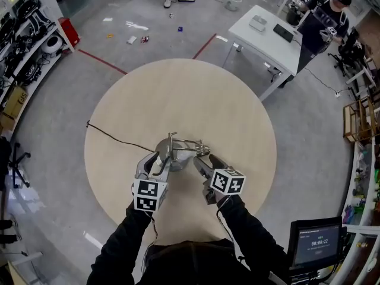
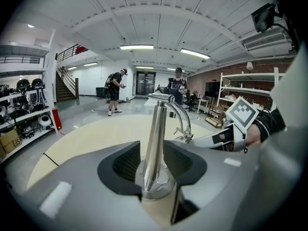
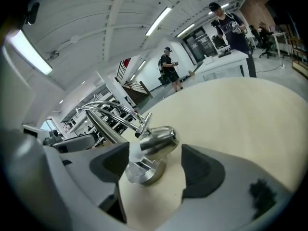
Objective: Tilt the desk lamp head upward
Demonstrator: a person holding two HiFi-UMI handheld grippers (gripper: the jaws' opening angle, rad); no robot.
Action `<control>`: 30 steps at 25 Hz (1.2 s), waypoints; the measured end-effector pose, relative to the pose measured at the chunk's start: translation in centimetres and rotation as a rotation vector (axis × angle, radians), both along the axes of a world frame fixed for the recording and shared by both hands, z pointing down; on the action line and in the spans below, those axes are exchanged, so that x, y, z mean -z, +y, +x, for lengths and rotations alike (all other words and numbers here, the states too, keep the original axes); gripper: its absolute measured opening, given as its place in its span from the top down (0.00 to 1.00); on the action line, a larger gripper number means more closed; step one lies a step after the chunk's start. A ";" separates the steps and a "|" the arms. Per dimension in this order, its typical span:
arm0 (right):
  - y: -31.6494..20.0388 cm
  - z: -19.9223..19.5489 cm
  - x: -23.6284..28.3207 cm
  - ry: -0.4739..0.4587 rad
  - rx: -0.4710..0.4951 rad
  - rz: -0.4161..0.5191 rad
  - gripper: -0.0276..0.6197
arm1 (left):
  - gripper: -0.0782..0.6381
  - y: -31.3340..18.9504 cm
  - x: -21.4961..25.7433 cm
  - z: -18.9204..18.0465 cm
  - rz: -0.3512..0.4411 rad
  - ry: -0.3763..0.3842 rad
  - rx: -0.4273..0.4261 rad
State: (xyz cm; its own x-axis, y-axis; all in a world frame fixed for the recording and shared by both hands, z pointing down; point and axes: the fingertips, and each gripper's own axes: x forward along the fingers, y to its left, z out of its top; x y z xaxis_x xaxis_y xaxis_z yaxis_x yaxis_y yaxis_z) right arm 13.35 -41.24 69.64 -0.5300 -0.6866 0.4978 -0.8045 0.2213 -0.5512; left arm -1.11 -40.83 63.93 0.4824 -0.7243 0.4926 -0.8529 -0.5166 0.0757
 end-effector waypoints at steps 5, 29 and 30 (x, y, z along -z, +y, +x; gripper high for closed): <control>-0.1 -1.5 -0.7 -0.092 -0.027 -0.051 0.45 | 0.67 0.4 -0.1 0.1 -0.024 0.014 -0.027; -2.6 0.2 0.2 -0.109 -0.130 -0.017 0.45 | 0.67 1.1 -0.4 0.3 -0.041 0.014 -0.030; -2.6 0.4 0.3 -0.097 -0.134 -0.013 0.45 | 0.67 1.1 -0.4 0.4 -0.039 0.013 -0.029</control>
State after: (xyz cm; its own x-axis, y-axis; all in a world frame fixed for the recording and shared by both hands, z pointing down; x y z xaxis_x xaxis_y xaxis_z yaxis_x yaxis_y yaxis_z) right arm 13.78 -43.80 69.30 -0.4805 -0.7480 0.4578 -0.7689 0.1083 -0.6301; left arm -0.73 -39.71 64.30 0.5095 -0.6903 0.5137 -0.8365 -0.5372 0.1077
